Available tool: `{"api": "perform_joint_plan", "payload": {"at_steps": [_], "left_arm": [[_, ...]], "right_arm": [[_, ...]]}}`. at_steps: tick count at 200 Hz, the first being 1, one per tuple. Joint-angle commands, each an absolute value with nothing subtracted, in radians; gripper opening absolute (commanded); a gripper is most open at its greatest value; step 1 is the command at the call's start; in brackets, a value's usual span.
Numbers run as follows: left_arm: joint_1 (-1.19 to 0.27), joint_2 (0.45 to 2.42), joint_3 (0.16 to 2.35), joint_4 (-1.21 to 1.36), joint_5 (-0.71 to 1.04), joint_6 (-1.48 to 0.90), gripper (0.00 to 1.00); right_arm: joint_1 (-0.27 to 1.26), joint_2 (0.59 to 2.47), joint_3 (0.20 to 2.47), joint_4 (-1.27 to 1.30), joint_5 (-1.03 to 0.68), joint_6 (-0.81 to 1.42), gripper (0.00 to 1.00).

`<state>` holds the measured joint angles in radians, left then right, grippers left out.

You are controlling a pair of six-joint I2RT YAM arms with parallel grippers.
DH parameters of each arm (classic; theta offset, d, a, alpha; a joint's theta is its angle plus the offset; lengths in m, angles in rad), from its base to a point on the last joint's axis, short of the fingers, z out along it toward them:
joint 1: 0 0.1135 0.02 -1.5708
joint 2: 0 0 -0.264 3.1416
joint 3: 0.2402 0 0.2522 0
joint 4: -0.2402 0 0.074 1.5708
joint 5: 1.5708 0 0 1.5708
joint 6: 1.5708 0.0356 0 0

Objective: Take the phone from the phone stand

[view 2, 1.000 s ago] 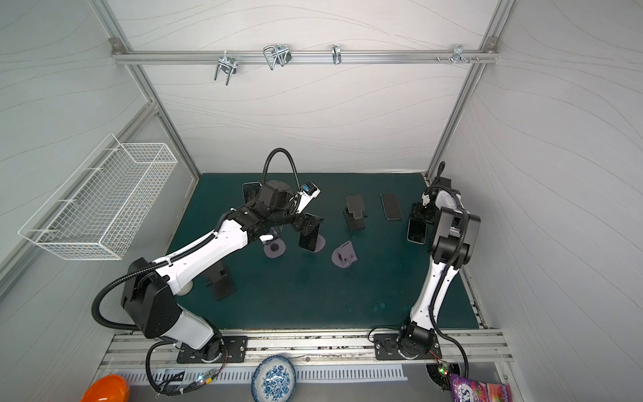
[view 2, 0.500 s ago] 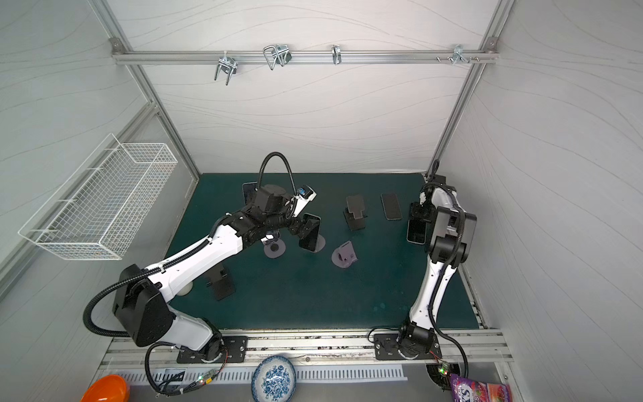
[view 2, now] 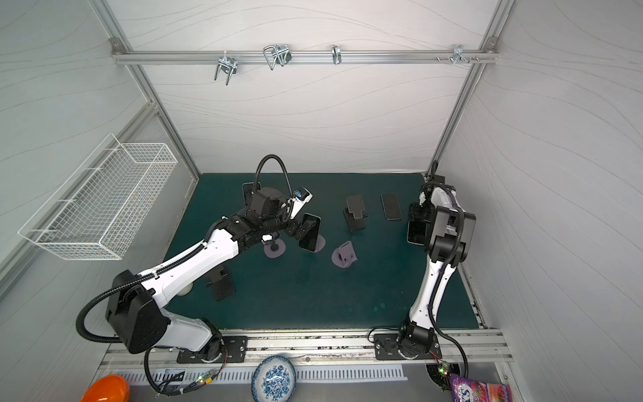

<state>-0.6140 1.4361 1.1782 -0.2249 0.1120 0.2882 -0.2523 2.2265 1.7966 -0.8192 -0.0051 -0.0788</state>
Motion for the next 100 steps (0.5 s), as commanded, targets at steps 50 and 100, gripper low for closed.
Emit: {"api": "perform_joint_plan", "payload": {"at_steps": [50,100], "left_arm": [[-0.594,1.411,1.174,-0.169,0.099,0.314,0.99],[-0.593,1.393,1.158,-0.165,0.092,0.311,0.99]], "right_arm": [[-0.244,2.245,1.854,-0.867,0.007,-0.089,0.79],[-0.242,2.239,1.861,-0.871,0.010,-0.088,0.82]]}}
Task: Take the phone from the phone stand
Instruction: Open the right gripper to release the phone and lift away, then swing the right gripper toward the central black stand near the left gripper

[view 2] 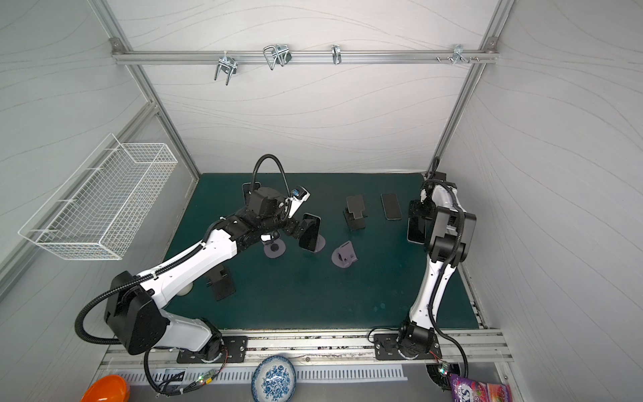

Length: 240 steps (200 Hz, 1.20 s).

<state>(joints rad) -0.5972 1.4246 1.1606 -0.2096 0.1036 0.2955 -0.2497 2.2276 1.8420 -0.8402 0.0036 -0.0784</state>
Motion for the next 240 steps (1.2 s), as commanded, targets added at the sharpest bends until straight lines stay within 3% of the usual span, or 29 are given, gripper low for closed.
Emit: {"api": "perform_joint_plan", "payload": {"at_steps": [1,98,240], "left_arm": [[-0.593,1.393,1.156,-0.165,0.092,0.311,0.99],[-0.593,1.360,1.158,-0.193,0.081,0.242,0.99],[-0.617,1.295,1.178,-0.309,-0.099,0.020,0.99]], "right_arm": [[-0.242,2.239,1.861,-0.870,0.009,-0.087,0.82],[-0.233,2.152,1.884,-0.868,-0.014,-0.074,0.82],[-0.161,1.676,1.602,-0.744,-0.207,0.109,0.76]]}}
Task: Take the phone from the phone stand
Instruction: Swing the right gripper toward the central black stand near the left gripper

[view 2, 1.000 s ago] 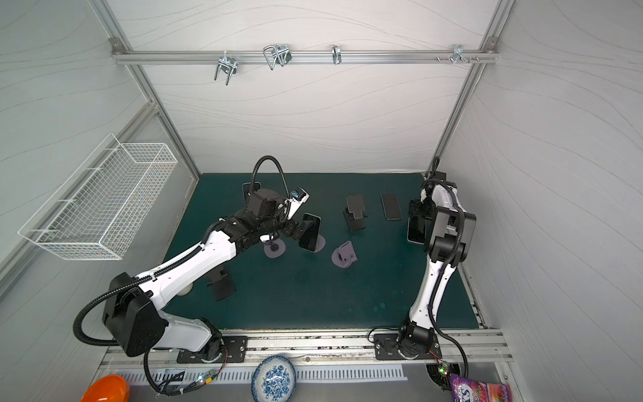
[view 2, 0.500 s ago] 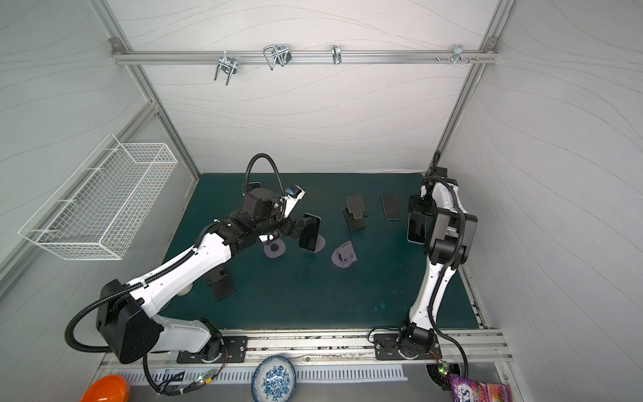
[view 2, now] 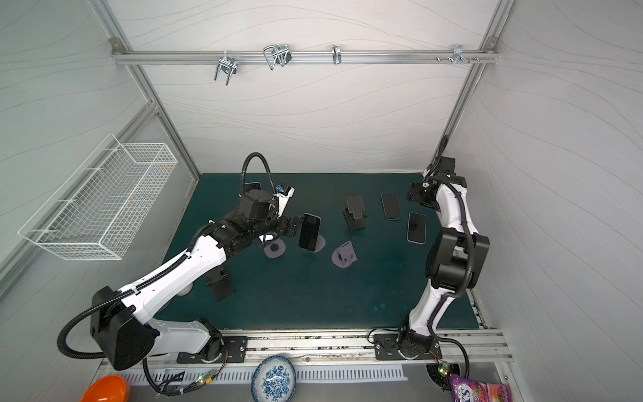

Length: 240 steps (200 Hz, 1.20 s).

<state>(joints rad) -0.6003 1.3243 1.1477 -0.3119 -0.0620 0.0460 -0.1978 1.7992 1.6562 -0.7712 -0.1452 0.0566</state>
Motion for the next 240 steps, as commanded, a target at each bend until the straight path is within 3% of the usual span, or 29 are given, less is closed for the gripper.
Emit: {"api": "perform_joint_plan", "payload": {"at_steps": [1,94,240], "left_arm": [[-0.618,1.295,1.178,-0.309,-0.100,0.021,0.99],[-0.703,1.270,1.078,-0.172,-0.149,-0.016,0.99],[-0.707,1.143,0.976,-0.141,-0.055,0.124,0.99]], "right_arm": [[-0.159,1.671,1.599,-0.744,-0.208,0.109,0.76],[0.128,1.382,1.462,-0.755,-0.121,-0.006,0.80],[0.320,1.057,1.140,-0.477,-0.369,0.063,0.79]]}}
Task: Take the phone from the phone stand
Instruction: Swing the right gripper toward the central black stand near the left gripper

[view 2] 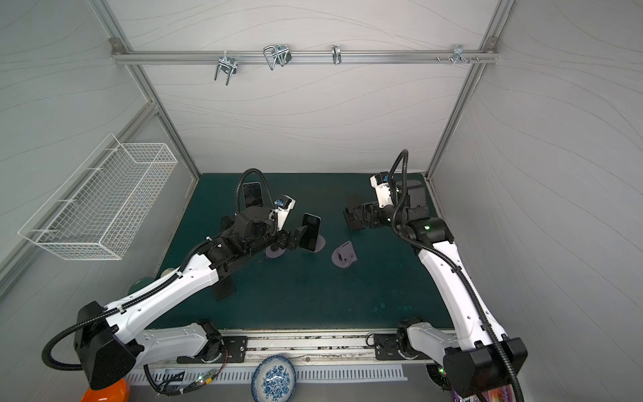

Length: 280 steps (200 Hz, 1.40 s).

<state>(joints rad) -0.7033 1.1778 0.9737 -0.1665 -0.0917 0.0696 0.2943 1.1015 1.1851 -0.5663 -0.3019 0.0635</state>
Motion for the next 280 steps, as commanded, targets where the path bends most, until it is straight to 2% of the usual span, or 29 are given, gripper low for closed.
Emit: {"api": "perform_joint_plan", "payload": {"at_steps": [1,83,198,280], "left_arm": [[-0.706,1.142,0.976,-0.141,-0.053,0.125,0.99],[-0.706,1.124,0.944,-0.083,-0.023,0.178,0.99],[-0.707,1.179,0.963,-0.047,-0.037,0.179,0.99],[-0.707,1.207,0.960,-0.034,-0.064,0.144,0.99]], "right_arm": [[0.320,1.055,1.138,-0.476,-0.371,0.061,0.79],[0.427,0.945,1.016,-0.328,-0.345,-0.041,0.80],[0.515,1.012,1.047,-0.329,-0.367,-0.159,0.80],[0.524,1.028,1.046,-0.321,-0.333,-0.159,0.81]]}}
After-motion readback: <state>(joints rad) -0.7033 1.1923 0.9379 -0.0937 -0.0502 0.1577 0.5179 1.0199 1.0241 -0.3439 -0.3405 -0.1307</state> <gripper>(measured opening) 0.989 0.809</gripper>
